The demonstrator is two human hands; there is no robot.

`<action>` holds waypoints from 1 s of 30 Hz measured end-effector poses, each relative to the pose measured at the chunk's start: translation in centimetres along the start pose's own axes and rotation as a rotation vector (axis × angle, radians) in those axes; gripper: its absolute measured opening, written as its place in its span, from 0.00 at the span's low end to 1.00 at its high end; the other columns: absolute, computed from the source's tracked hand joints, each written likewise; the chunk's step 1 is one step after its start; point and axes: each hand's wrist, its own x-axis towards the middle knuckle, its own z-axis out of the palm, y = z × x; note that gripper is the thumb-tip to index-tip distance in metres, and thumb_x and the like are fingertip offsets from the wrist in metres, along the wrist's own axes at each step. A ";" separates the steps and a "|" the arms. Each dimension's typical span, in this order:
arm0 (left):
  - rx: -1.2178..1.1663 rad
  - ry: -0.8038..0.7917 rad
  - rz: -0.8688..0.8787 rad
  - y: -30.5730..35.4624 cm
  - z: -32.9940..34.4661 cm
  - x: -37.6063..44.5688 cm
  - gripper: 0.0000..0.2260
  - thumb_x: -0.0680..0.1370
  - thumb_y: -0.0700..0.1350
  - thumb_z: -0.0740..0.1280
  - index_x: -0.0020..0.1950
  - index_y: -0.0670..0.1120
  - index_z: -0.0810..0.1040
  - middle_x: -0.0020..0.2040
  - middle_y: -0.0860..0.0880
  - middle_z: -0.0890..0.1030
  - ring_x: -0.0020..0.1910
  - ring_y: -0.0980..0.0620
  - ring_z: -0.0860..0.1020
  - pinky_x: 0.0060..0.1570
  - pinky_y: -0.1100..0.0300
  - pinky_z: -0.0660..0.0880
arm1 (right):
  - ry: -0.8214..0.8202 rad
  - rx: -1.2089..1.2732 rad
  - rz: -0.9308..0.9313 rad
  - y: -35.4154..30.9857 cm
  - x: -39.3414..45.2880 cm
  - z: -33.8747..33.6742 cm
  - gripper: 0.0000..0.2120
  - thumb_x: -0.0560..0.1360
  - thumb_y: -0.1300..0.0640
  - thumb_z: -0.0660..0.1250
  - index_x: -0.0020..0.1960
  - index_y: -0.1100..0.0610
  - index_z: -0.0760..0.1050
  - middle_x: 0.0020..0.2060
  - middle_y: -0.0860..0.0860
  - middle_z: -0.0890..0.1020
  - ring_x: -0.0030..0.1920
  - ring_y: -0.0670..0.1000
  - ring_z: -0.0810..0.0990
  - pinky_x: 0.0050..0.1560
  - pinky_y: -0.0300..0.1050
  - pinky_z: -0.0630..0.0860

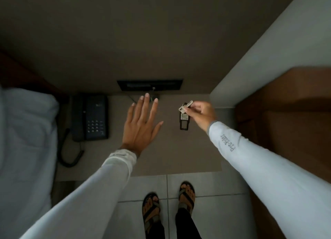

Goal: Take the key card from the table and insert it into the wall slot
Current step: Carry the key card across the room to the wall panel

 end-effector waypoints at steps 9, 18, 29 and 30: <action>0.026 0.283 0.043 0.4 -21.9 7.0 0.33 0.86 0.62 0.56 0.85 0.43 0.59 0.84 0.35 0.62 0.82 0.37 0.63 0.78 0.37 0.66 | 0.172 0.041 -0.238 -19.0 -6.8 -9.9 0.05 0.70 0.61 0.76 0.43 0.60 0.81 0.40 0.57 0.85 0.41 0.51 0.82 0.49 0.44 0.79; 0.068 0.644 0.128 1.5 -45.3 12.7 0.32 0.86 0.61 0.57 0.84 0.43 0.60 0.83 0.35 0.63 0.82 0.37 0.63 0.78 0.37 0.66 | 0.331 0.132 -0.515 -37.3 -16.5 -19.7 0.06 0.71 0.65 0.74 0.48 0.62 0.81 0.43 0.59 0.84 0.43 0.53 0.82 0.48 0.42 0.78; 0.054 0.967 0.260 6.9 -61.7 15.0 0.32 0.86 0.61 0.57 0.84 0.44 0.59 0.84 0.36 0.62 0.82 0.38 0.63 0.77 0.37 0.68 | 0.522 0.115 -0.769 -49.4 -29.8 -29.8 0.07 0.73 0.62 0.72 0.49 0.64 0.82 0.49 0.64 0.86 0.49 0.58 0.85 0.62 0.54 0.80; 0.039 0.983 0.283 8.0 -62.7 15.2 0.32 0.86 0.61 0.57 0.84 0.44 0.59 0.84 0.36 0.62 0.82 0.37 0.63 0.77 0.37 0.67 | 0.553 0.108 -0.781 -49.7 -31.1 -31.0 0.07 0.74 0.62 0.72 0.49 0.65 0.82 0.49 0.65 0.86 0.49 0.58 0.85 0.63 0.56 0.80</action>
